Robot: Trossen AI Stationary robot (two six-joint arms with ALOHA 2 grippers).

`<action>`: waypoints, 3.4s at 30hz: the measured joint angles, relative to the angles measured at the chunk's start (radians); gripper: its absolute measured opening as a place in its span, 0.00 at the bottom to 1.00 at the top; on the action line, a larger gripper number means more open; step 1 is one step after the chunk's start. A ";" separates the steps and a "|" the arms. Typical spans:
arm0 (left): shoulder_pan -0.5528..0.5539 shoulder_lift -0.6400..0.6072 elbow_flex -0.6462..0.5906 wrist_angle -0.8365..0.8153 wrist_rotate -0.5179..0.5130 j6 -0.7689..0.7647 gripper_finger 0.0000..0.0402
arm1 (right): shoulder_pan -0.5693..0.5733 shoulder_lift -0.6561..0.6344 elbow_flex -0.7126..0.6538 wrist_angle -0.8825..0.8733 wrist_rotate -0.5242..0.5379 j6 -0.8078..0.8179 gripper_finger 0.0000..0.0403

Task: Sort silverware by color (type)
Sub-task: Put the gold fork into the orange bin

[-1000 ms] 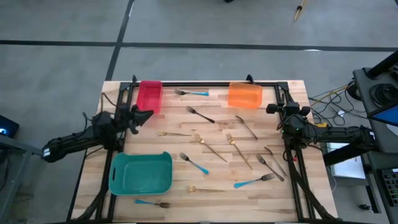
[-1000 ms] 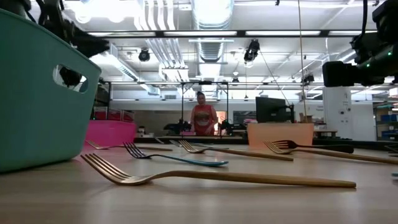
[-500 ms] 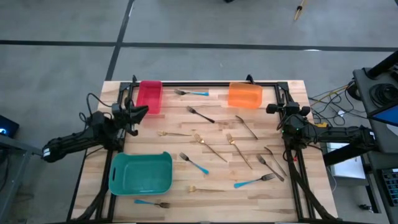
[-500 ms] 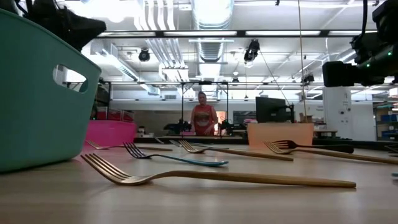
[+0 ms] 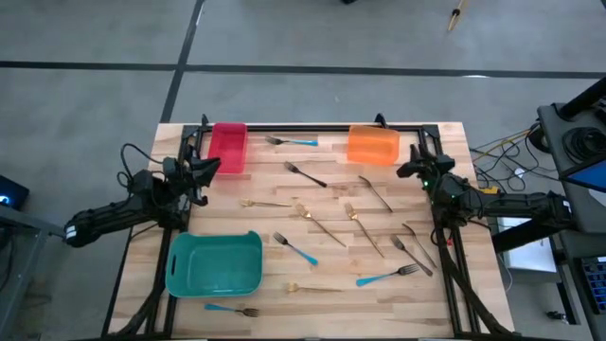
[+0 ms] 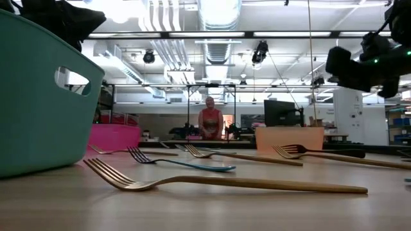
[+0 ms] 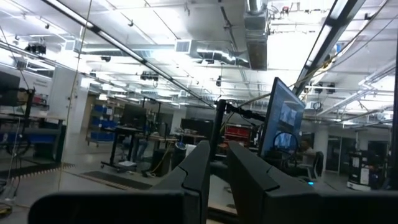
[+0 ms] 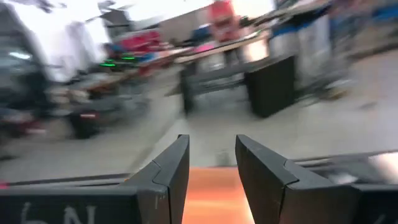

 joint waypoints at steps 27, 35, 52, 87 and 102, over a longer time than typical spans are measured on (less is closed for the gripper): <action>0.007 0.436 0.232 0.149 0.000 0.170 0.09 | -0.001 0.493 0.739 -0.390 -0.635 -0.114 0.30; 0.024 0.576 0.522 -0.319 -0.111 0.392 0.09 | -0.002 0.667 0.981 -0.664 -0.630 -0.088 0.30; 0.027 0.600 0.523 -0.310 -0.114 0.492 0.09 | -0.002 0.975 1.296 -1.066 -0.762 0.330 0.30; 0.027 0.566 0.523 -0.327 -0.114 0.527 0.09 | 0.139 1.474 1.343 -1.540 -1.234 0.542 0.45; 0.027 0.567 0.523 -0.328 -0.130 0.542 0.09 | 0.163 1.477 1.151 -1.247 -1.202 0.603 0.32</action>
